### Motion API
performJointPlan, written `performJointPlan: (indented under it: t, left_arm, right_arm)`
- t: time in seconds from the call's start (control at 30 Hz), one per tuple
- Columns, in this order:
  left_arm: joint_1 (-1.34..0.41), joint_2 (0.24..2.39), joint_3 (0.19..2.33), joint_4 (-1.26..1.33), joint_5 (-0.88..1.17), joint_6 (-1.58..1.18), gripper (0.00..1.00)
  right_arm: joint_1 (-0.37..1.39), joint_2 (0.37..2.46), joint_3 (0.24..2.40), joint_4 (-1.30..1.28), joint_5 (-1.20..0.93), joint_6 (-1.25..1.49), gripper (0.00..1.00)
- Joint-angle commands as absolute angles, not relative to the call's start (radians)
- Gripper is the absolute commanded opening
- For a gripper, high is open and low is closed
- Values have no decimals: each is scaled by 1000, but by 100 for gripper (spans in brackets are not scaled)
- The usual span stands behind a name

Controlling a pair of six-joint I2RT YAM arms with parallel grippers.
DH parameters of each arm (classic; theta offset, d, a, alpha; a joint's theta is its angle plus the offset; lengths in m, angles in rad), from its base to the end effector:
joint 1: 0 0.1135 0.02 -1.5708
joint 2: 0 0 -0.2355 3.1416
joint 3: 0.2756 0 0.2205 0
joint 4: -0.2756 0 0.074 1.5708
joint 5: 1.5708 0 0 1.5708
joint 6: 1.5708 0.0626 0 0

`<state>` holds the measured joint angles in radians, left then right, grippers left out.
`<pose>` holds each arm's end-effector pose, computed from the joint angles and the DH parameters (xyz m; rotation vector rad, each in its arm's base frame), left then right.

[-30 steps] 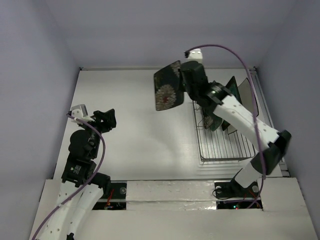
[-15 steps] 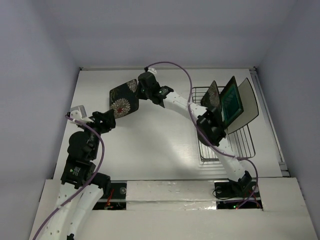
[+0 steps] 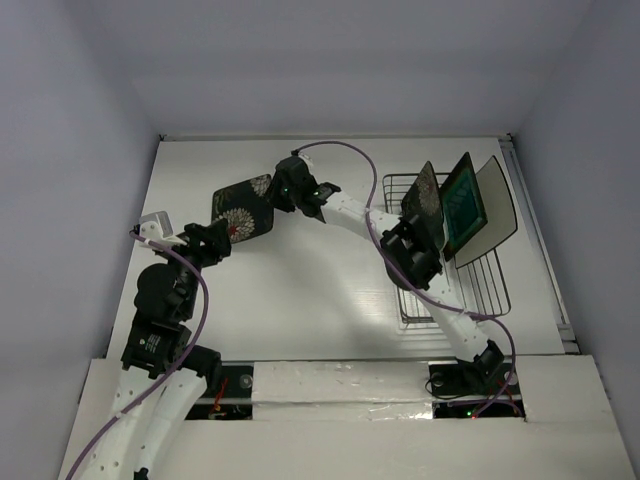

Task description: Unload the plates from the dish rack

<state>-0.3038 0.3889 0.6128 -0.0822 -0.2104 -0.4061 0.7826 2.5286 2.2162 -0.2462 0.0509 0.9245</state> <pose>0.1275 -0.0263 0.3275 -0.2479 1.4251 -0.4331 0.3913 0.3847 0.1685 0.1938 2.2730 0.9146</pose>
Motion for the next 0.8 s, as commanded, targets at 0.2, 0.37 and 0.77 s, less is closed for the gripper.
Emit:
performJointPlan:
  t: [0.2, 0.37, 0.77]
  left_arm:
    - [-307, 387, 603, -55, -207, -411, 58]
    - [-307, 388, 601, -55, -207, -413, 58]
    - [-307, 387, 601, -60, -207, -413, 19]
  right_arm:
    - [764, 2419, 2071, -22, -29, 966, 73]
    - [746, 2375, 1993, -18, -38, 948, 85]
    - [746, 1939, 1734, -168, 172, 556, 0]
